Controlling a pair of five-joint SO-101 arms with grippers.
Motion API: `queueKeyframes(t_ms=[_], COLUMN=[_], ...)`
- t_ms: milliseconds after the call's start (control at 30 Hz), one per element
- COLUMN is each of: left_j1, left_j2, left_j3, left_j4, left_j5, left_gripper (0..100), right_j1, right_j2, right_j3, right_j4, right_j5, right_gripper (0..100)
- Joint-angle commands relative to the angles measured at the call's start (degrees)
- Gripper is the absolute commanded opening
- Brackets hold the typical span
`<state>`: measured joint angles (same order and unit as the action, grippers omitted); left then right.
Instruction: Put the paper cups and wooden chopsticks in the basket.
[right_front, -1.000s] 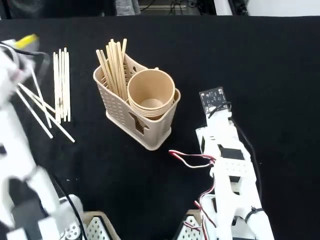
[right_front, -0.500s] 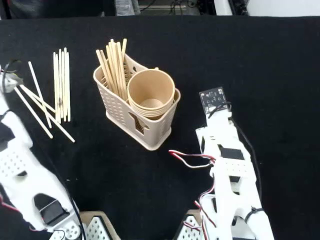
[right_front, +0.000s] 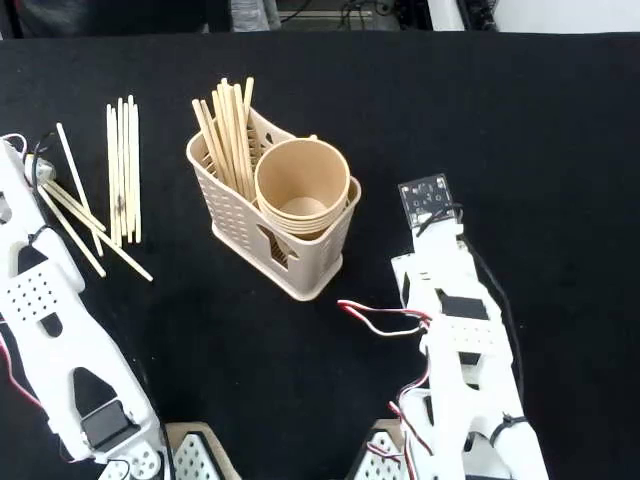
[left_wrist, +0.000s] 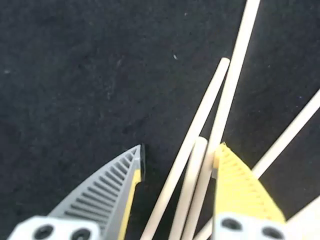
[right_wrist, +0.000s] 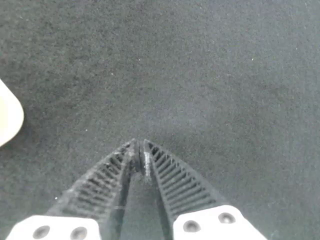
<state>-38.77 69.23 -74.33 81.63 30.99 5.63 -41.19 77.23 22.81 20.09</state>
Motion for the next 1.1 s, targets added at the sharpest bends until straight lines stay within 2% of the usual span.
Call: queueKeyframes(t_ms=[0,167,433,600,667,900,1067], left_j1=[0.92,0.84,0.84,0.84,0.84,-0.4,-0.48], left_j2=[0.26,1.58,1.41,1.58,1.05,-4.66,-15.74], left_j3=[-5.49,-9.54,-10.77,-20.97,-21.32,-21.23,-21.14], left_j4=[2.55,3.6,6.33,12.66,14.15,15.74,18.46], left_j5=[0.44,-0.09,0.0,0.0,0.0,-0.09,-2.99], left_gripper=[19,4,3,3,3,3,3], right_j1=[-0.79,-0.79,-0.79,-0.79,-0.79,-0.79,-0.79], right_j2=[-1.01,-1.01,-1.01,-1.01,-1.01,-1.01,-1.01], right_j3=[-0.13,-0.13,-0.13,-0.13,-0.13,-0.13,-0.13], right_j4=[-1.14,-1.05,-1.05,-1.05,-1.05,-0.97,-0.97], right_j5=[0.35,0.35,0.35,0.35,0.35,0.35,0.35], right_gripper=[1.3,1.3,1.3,1.3,1.3,1.3,1.3])
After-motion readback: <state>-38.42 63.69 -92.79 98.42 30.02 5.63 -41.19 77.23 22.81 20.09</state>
